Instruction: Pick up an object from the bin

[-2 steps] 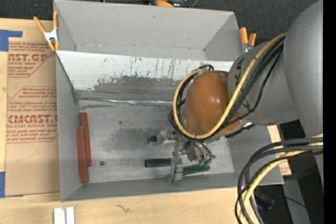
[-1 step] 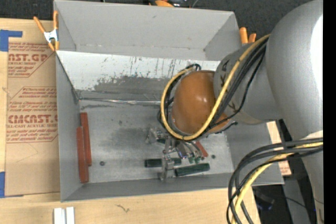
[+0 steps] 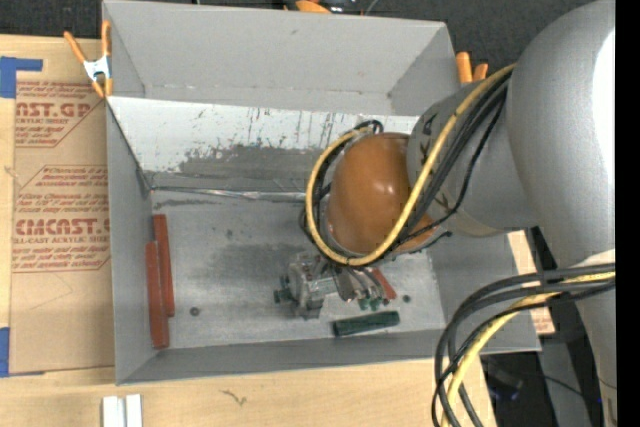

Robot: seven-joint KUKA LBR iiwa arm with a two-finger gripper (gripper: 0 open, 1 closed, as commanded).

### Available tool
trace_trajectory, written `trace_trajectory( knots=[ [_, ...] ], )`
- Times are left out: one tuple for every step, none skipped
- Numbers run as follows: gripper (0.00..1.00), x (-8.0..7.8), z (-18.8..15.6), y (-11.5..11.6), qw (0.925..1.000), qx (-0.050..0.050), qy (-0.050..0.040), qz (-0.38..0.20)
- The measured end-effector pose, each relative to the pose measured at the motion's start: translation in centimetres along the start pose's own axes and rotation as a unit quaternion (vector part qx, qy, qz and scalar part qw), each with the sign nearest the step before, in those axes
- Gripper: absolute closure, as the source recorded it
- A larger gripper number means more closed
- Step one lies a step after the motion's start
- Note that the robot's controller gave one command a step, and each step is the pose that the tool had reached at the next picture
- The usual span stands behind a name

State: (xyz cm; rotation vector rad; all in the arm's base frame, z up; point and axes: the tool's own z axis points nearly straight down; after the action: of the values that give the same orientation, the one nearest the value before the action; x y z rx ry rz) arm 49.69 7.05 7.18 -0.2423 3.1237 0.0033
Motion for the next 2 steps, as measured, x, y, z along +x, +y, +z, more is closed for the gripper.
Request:
trace_trajectory(
  knots=[
    [0.00,0.22,0.16,0.00,1.0000,0.000,0.0041,0.000],
    [1.00,0.25,0.18,0.00,1.0000,0.000,0.0044,0.000]
  ],
)
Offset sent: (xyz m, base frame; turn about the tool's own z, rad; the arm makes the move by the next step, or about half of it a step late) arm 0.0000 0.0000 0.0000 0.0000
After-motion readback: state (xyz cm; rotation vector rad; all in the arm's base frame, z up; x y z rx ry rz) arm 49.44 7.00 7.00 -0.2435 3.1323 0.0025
